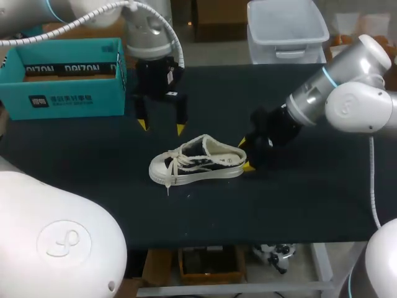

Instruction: Open the shoe tongue, take the insole out of the shoe, put the insole back into the shoe, and pack the shoe into the shoebox

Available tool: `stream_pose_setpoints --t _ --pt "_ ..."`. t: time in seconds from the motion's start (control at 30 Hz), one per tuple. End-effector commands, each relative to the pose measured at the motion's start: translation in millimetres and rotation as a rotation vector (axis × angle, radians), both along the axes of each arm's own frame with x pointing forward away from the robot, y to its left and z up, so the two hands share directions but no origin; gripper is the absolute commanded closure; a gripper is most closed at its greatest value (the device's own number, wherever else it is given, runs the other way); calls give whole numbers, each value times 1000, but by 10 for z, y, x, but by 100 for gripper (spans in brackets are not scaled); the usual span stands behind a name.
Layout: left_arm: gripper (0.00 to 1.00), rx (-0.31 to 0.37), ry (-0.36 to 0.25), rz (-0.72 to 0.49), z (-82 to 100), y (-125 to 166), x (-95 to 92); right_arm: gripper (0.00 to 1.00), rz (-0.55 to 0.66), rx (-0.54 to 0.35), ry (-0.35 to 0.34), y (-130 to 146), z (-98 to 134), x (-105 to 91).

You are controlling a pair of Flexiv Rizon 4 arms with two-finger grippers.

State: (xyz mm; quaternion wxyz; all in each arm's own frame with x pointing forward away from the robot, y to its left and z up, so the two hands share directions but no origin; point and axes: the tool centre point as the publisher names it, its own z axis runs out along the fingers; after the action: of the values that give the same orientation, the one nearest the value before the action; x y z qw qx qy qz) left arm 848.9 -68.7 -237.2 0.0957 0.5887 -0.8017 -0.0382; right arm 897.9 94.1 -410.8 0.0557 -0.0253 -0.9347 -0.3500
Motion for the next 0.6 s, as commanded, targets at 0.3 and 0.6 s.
stream_pose_setpoints --t 0.3,0.6 --pt "0 3 -4 0 -52 -35 -6 0 19 27 18 102 -60 -31" --pt "0 16 -20 2 -64 -26 -24 0 23 45 43 186 -140 -44"
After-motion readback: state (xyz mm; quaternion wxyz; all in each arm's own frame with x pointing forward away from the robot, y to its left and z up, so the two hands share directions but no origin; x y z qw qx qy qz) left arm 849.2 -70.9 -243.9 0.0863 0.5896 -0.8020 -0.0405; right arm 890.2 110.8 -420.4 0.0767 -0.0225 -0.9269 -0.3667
